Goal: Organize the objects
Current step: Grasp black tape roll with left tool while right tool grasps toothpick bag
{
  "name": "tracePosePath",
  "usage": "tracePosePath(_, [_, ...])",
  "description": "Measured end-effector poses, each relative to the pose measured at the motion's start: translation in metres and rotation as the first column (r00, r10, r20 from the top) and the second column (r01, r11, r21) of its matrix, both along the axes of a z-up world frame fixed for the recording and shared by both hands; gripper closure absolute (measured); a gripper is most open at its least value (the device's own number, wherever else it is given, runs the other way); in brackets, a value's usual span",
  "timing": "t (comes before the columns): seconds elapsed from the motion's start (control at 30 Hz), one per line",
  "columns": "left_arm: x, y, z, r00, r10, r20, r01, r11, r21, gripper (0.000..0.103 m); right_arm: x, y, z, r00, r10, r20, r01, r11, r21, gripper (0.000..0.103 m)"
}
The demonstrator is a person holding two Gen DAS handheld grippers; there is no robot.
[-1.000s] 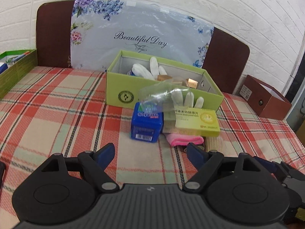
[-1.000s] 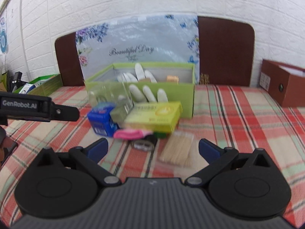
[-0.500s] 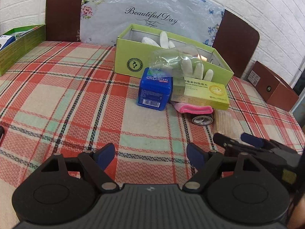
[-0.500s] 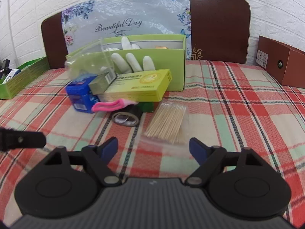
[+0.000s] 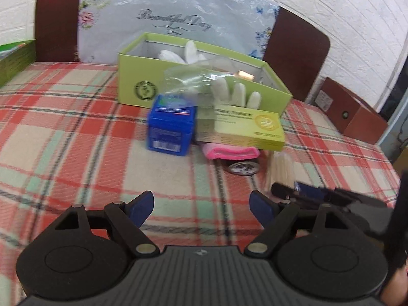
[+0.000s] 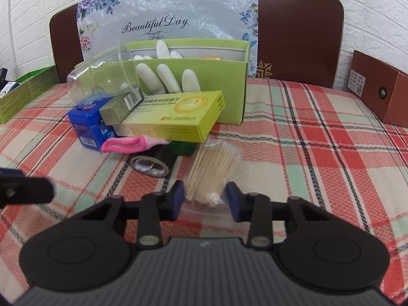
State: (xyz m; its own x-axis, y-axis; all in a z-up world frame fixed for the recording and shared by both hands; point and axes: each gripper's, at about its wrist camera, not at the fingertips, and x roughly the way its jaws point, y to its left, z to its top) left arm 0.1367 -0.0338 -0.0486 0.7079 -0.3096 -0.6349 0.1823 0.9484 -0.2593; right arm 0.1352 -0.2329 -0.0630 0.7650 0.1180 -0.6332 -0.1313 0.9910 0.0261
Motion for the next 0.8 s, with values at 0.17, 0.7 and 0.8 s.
tracePosePath(0.17, [0.024, -0.034, -0.018, 1.0, -0.002, -0.008, 0.002, 1.0, -0.03, 0.018, -0.029, -0.011, 0.003, 1.0, 0.002, -0.013, -0.002, 1.0, 0.015, 0.075])
tracePosePath(0.7, [0.049, -0.05, -0.021, 0.994, -0.105, 0.035, 0.105, 0.994, 0.023, 0.055, -0.077, -0.023, 0.01, 0.999, 0.01, -0.047, -0.007, 0.998, 0.067, 0.075])
tracePosePath(0.8, [0.023, -0.036, -0.018, 0.989, -0.144, 0.035, 0.142, 0.989, 0.031, 0.055, -0.082, -0.018, 0.012, 0.998, 0.04, -0.047, -0.036, 0.997, 0.073, 0.075])
